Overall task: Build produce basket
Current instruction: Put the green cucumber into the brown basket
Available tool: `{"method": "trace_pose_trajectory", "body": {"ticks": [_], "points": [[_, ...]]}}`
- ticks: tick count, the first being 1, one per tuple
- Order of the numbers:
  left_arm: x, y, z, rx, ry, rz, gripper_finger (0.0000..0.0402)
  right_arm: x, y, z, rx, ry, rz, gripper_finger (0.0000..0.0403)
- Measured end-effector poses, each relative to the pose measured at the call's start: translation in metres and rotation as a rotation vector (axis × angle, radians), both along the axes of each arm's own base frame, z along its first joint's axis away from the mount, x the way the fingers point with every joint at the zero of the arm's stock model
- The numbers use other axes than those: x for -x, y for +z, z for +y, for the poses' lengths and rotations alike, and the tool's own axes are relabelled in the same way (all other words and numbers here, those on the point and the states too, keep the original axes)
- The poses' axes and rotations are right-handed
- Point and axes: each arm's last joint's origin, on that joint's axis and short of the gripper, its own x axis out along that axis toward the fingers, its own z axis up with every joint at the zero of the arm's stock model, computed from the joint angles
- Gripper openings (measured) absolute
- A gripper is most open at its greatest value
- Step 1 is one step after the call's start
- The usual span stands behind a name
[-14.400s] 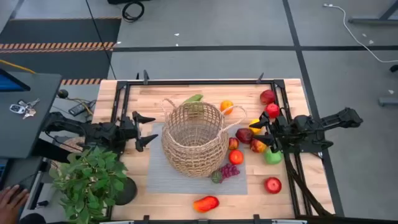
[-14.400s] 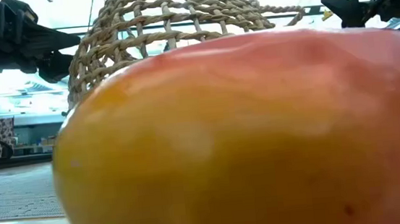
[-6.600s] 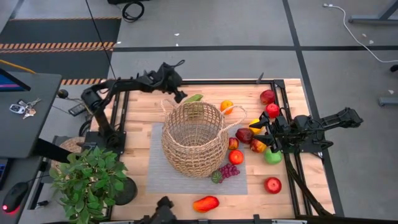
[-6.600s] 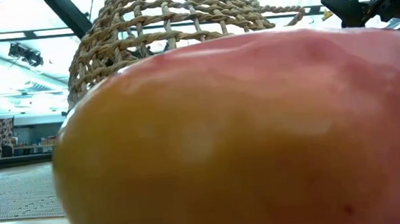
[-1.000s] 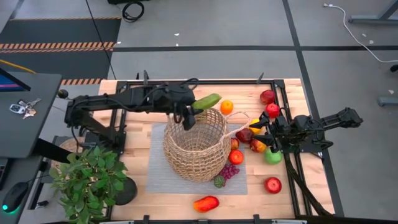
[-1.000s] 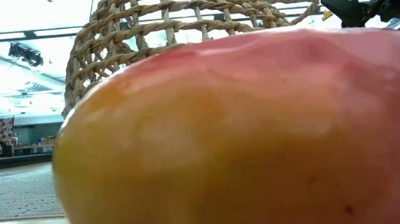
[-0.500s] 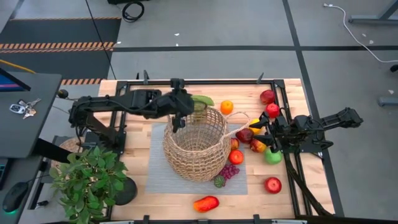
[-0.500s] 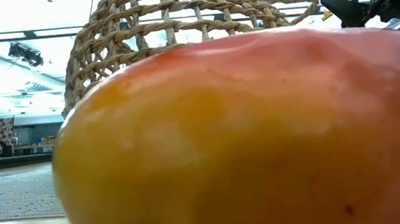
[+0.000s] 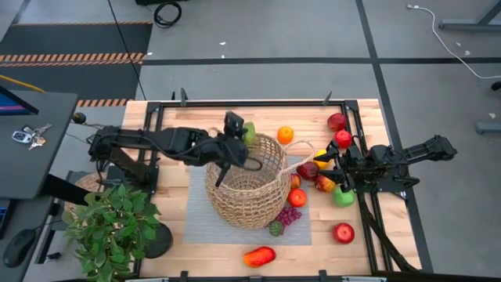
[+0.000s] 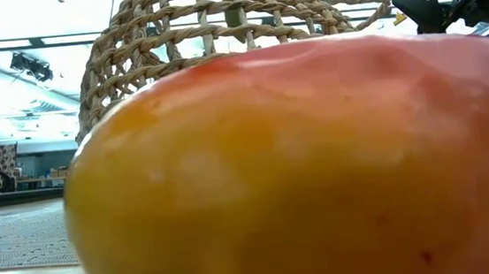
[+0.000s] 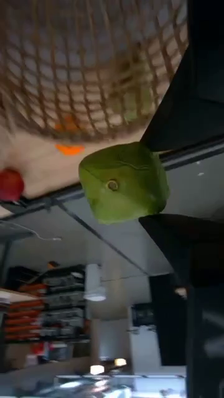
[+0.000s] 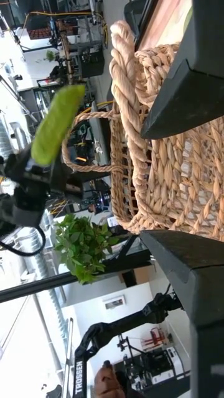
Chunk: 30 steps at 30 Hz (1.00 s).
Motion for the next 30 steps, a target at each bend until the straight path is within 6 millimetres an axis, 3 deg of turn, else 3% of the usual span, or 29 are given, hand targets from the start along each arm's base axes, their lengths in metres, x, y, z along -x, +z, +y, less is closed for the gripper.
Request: {"method": "trace_pose_trajectory", "body": {"ticks": [9,19,30], "points": [[-0.001,-0.003,-0.017,0.061,-0.071,-0.007,0.0163,0.000,0.000,0.000,0.000,0.000,0.000,0.0255],[0.000,-0.002,-0.017,-0.187,-0.270,0.198,0.0163,0.000,0.000,0.000,0.000,0.000,0.000,0.0254],[0.000,-0.003,-0.023,-0.290,-0.364,0.279,0.0163,0.000,0.000,0.000,0.000,0.000,0.000,0.0254]]}}
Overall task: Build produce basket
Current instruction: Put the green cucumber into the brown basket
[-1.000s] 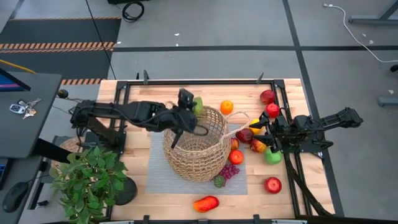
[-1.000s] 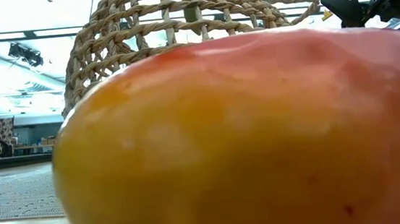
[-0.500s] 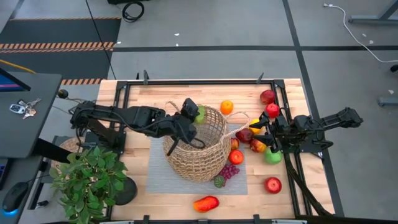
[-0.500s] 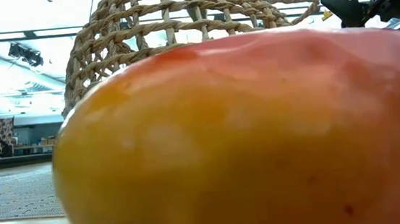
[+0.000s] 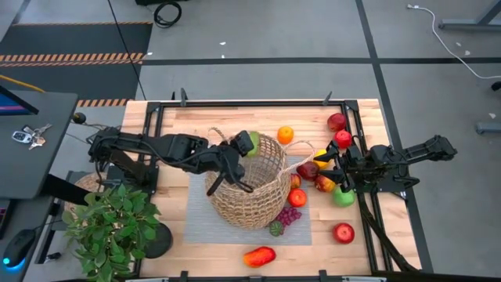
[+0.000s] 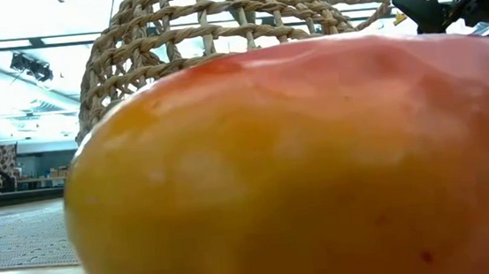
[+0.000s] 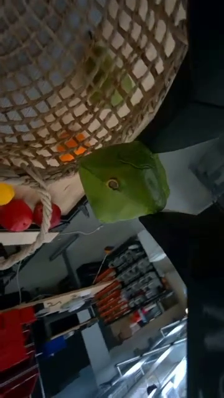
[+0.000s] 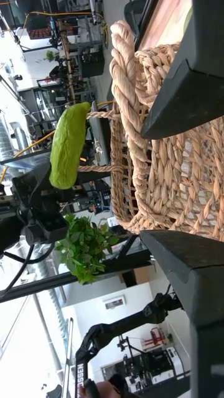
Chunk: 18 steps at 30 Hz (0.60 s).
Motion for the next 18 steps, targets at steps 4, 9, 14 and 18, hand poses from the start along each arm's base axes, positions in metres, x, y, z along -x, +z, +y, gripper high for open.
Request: {"method": "trace_pose_trajectory", "body": {"ticks": [4,9,14,18], "points": [[0.001,0.000,-0.005,0.035,0.011,-0.025,0.0163,0.000,0.000,0.000,0.000,0.000,0.000,0.0254],[0.002,0.000,-0.012,0.043,-0.002,-0.030,0.0163,0.000,0.000,0.000,0.000,0.000,0.000,0.0255],[0.002,0.000,-0.010,0.186,0.078,-0.107,0.0163,0.000,0.000,0.000,0.000,0.000,0.000,0.0255],[-0.001,-0.001,0.002,0.394,0.228,-0.218,0.0163,0.000,0.000,0.000,0.000,0.000,0.000,0.0255]]}}
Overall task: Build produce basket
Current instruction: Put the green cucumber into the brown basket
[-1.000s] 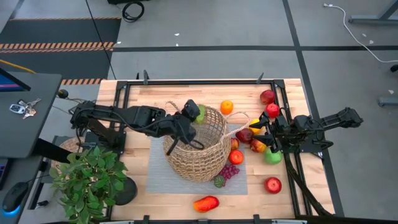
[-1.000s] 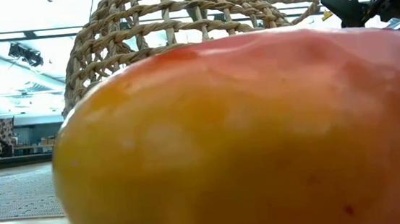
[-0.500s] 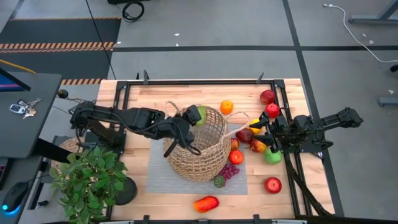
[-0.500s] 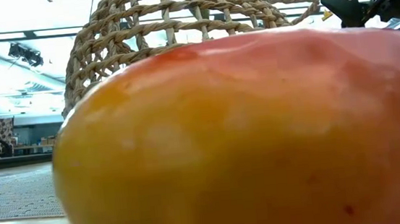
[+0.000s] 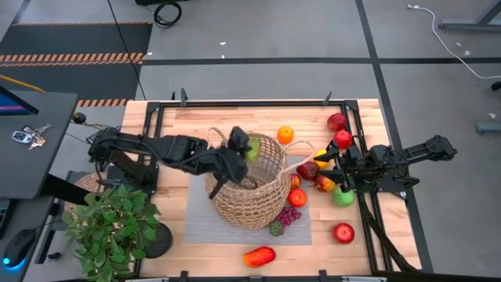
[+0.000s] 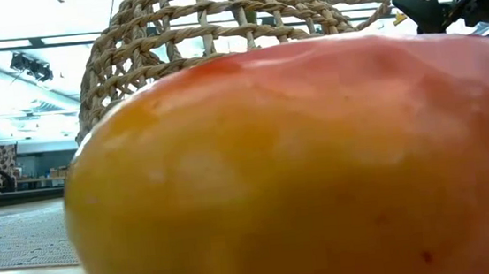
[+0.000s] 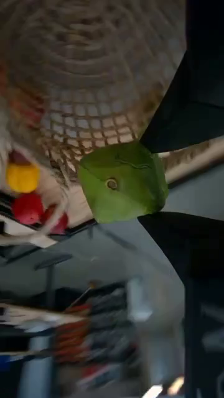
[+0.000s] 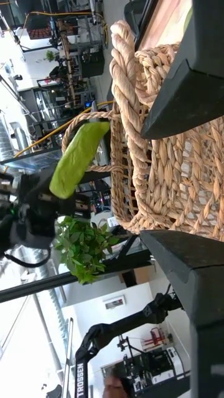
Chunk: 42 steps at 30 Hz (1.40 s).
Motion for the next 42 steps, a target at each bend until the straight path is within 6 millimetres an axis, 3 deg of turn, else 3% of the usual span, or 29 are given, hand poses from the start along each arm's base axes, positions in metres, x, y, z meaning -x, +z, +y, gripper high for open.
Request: {"method": "trace_pose_trajectory", "body": {"ticks": [9,20,27,33,42], "points": [[-0.014,-0.013,0.025,0.350,0.153,-0.070,0.0163,0.000,0.000,0.000,0.000,0.000,0.000,0.0254],[-0.030,-0.042,0.069,0.650,0.240,0.051,0.0163,0.000,0.001,0.000,-0.001,0.000,-0.007,0.0254],[-0.040,-0.055,0.087,0.673,0.173,0.098,0.0163,0.000,0.000,0.000,-0.001,0.000,-0.004,0.0255],[-0.048,-0.065,0.090,0.632,0.113,0.138,0.0163,-0.001,0.000,0.000,0.000,0.000,0.001,0.0254],[-0.073,-0.116,0.089,0.583,0.077,0.315,0.0162,-0.002,-0.001,0.000,0.002,0.000,0.008,0.0255]]}}
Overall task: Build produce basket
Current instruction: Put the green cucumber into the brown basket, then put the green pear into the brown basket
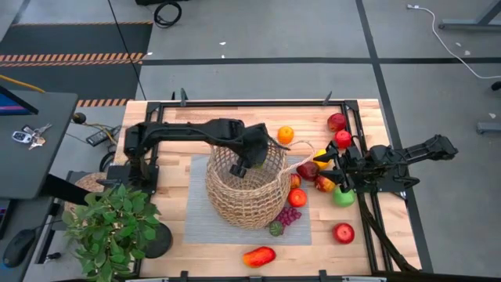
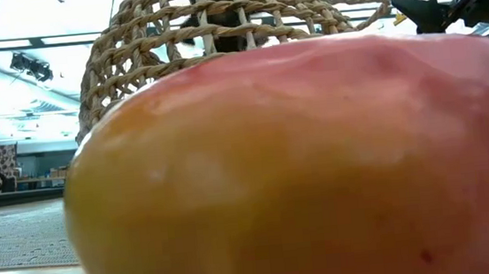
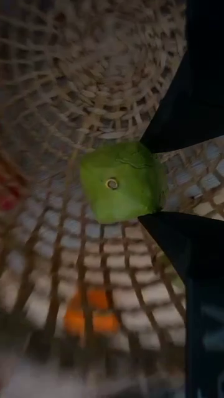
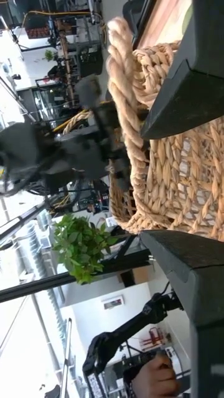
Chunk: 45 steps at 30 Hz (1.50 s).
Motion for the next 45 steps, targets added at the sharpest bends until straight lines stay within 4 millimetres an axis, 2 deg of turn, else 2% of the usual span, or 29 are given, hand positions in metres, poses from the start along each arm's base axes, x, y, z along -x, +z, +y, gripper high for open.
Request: {"method": "trace_pose_trajectory", "body": {"ticks": [6,11,14,20,23,25,30,33,36,41,43,45], "points": [[-0.011,-0.029,-0.004,-0.023,-0.073,0.082,0.0162,0.000,0.000,0.000,0.000,0.000,0.002,0.0255],[-0.013,-0.036,-0.006,-0.030,-0.075,0.109,0.0171,0.000,0.000,0.000,0.000,0.000,0.000,0.0255],[-0.013,-0.035,-0.010,-0.031,-0.083,0.104,0.0207,0.000,0.000,0.000,0.000,0.000,0.001,0.0255],[-0.015,-0.032,-0.017,-0.085,0.017,0.074,0.0311,0.000,0.000,0.000,0.000,0.000,0.002,0.0255],[-0.009,-0.025,-0.021,-0.120,0.092,0.085,0.0340,0.000,0.000,0.000,0.000,0.000,0.002,0.0255],[-0.005,-0.014,-0.023,-0.102,0.149,0.078,0.0344,0.000,0.000,0.000,0.000,0.000,0.001,0.0255],[0.005,0.029,-0.019,-0.052,0.250,0.001,0.0318,0.000,0.000,0.000,0.001,0.000,0.001,0.0255],[0.013,0.055,0.001,-0.038,0.319,-0.091,0.0293,0.000,0.000,0.000,0.000,0.000,0.001,0.0255],[0.020,0.068,0.035,-0.028,0.420,-0.168,0.0272,0.000,0.000,0.000,0.000,0.000,0.001,0.0255],[0.032,0.072,0.108,0.103,0.733,-0.309,0.0241,0.000,0.000,0.000,-0.001,-0.001,-0.003,0.0255],[0.036,0.066,0.135,0.151,0.871,-0.354,0.0231,0.000,0.000,0.000,-0.001,0.000,-0.002,0.0255],[0.043,0.048,0.158,0.167,0.971,-0.301,0.0222,0.000,0.000,0.000,-0.001,0.000,-0.003,0.0255]]}}
